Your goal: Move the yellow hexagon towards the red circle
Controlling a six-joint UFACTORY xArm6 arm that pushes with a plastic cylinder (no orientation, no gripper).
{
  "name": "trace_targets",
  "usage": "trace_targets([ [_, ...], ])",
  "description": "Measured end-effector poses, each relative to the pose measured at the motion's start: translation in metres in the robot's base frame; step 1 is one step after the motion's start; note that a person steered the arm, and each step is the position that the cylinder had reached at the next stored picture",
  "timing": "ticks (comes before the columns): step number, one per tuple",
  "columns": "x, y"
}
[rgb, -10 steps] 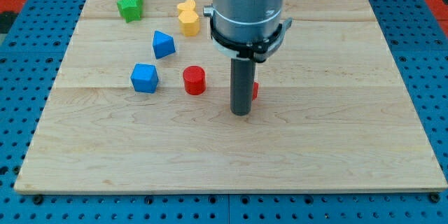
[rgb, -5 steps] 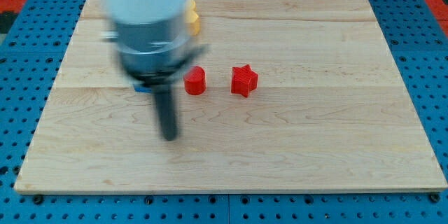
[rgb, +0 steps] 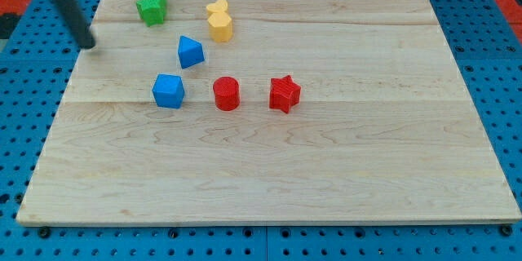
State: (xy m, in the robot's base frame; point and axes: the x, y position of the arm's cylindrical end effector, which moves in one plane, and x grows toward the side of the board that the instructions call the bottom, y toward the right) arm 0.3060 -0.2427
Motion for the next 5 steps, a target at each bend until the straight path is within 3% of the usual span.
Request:
trace_targets([
  [3, -0.042, 0.14],
  [4, -0.022, 0.177],
  [5, -0.007, 0.178],
])
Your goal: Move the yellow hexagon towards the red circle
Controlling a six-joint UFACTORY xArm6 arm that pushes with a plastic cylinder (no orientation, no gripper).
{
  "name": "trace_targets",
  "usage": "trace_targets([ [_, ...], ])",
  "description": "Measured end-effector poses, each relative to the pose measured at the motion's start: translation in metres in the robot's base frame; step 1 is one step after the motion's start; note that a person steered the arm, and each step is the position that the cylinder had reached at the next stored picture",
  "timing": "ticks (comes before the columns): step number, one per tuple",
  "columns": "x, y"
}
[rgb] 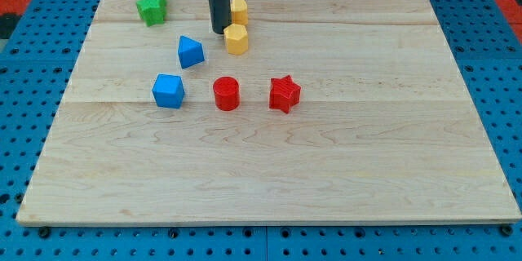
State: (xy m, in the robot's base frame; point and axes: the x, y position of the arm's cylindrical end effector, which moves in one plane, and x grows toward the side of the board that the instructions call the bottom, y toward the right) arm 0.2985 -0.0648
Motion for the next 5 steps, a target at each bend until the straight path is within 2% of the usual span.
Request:
trace_targets([
  [2, 0.016, 0.0],
  [3, -0.008, 0.003],
  [4, -0.008, 0.026],
  [5, 0.012, 0.04],
])
